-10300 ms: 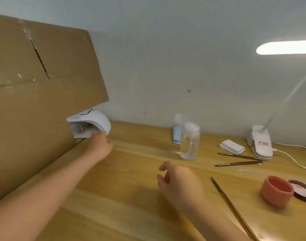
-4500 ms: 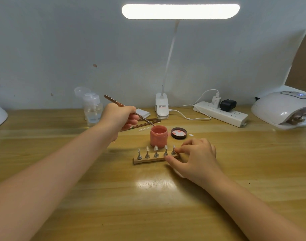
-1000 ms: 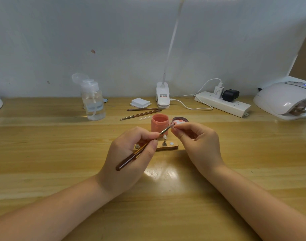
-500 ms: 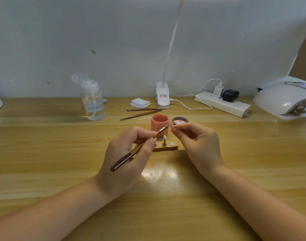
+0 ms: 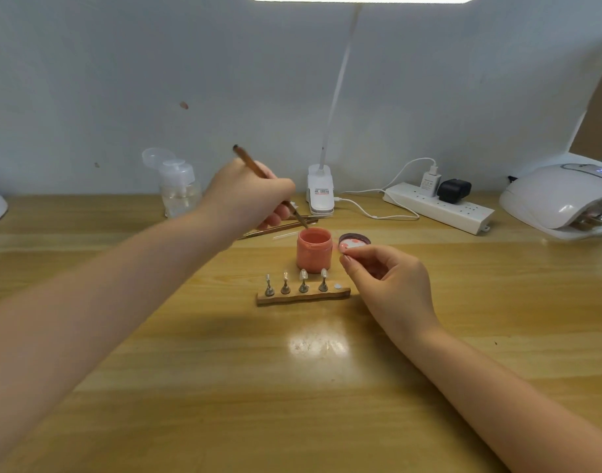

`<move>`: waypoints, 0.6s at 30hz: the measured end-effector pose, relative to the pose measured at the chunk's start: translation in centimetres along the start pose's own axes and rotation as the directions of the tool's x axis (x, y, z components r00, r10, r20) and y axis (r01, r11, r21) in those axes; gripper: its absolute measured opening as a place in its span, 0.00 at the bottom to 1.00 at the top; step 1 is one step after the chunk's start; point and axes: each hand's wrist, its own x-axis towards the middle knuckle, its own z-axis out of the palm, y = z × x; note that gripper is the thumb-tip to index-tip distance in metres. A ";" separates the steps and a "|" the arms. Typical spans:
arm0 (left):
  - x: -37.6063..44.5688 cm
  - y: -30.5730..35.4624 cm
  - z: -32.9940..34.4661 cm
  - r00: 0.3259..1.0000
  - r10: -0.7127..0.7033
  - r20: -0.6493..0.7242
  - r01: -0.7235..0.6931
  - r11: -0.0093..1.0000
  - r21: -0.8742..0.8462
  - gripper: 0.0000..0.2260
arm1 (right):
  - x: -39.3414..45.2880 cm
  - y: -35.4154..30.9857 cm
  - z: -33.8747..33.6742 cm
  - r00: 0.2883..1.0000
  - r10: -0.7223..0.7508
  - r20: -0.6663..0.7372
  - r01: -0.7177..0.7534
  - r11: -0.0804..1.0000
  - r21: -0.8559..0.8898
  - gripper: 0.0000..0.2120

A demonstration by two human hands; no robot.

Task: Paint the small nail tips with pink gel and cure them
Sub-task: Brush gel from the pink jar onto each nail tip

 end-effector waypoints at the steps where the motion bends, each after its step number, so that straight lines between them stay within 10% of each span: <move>1: 0.9 0.4 0.4 0.998 -0.040 0.040 0.039 0.998 0.042 0.05 | 0.0 0.0 0.0 1.000 0.000 -0.001 0.000 1.000 0.002 0.07; 10: 3.1 0.1 3.5 0.939 -0.232 0.254 0.169 0.955 0.246 0.03 | 0.0 0.0 0.1 1.000 0.012 0.000 -0.012 1.000 0.006 0.06; 18: 3.0 -1.1 1.1 0.952 -0.284 0.112 0.298 0.945 -0.134 0.05 | 0.0 0.0 0.1 1.000 -0.010 0.025 0.012 0.999 -0.044 0.06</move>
